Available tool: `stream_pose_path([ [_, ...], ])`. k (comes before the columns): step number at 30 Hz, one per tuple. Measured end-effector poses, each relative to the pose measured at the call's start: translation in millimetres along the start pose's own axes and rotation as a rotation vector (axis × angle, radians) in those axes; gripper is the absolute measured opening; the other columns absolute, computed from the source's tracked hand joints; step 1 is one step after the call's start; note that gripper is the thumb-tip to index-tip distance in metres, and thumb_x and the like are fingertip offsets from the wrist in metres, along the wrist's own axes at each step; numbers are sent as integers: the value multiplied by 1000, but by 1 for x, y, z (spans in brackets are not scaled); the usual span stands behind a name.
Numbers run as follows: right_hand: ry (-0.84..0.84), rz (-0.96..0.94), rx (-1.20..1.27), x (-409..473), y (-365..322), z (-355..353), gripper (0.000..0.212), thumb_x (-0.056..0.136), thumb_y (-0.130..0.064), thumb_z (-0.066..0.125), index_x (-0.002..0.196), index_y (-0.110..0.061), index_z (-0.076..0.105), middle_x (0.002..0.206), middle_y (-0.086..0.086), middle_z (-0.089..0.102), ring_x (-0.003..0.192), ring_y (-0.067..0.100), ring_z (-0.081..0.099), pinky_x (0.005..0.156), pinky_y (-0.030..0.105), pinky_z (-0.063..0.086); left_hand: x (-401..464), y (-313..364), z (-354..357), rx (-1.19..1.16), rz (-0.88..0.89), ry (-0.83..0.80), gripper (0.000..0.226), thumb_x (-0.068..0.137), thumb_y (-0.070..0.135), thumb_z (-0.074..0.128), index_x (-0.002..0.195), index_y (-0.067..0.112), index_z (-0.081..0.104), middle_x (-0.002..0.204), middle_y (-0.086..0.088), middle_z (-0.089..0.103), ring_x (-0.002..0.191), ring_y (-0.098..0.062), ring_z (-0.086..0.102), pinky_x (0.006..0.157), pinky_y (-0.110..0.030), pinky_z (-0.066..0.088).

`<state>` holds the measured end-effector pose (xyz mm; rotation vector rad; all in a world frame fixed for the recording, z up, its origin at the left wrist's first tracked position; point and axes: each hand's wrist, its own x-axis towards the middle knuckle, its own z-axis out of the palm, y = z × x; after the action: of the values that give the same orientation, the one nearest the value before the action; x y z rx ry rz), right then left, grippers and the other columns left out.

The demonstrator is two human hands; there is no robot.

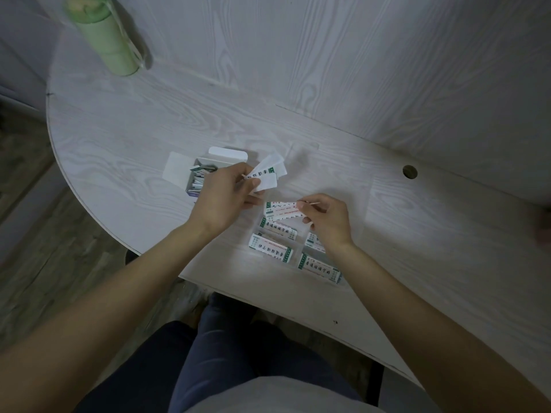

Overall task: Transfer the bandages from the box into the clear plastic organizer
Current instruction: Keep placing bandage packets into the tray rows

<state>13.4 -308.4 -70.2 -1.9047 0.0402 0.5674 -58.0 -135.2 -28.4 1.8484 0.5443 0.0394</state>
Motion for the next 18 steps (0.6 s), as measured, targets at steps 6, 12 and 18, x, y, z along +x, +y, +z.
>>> stream_pose_path([
  [6, 90, -175, -410, -7, 18, 11, 7, 90, -21, 64, 87, -16, 66, 88, -3, 69, 82, 10, 62, 69, 28, 51, -4, -4, 2, -81, -12, -8, 16, 97, 11, 49, 97, -2, 57, 86, -5, 68, 72, -17, 72, 67, -30, 59],
  [12, 26, -318, -861, -10, 19, 18, 12, 94, -29, 55, 99, -22, 64, 92, -3, 70, 83, 18, 64, 62, 27, 41, -4, -4, 2, -113, -1, -16, 14, 98, 11, 48, 97, 0, 57, 86, -4, 69, 71, -17, 72, 64, -29, 59],
  [18, -124, -416, -1146, -6, 12, 21, 20, 97, -26, 50, 104, -19, 67, 98, 0, 65, 89, 21, 63, 63, 25, 40, -3, -4, 0, -140, 5, -24, 18, 97, 10, 49, 101, -6, 56, 89, -8, 69, 71, -18, 72, 73, -38, 59],
])
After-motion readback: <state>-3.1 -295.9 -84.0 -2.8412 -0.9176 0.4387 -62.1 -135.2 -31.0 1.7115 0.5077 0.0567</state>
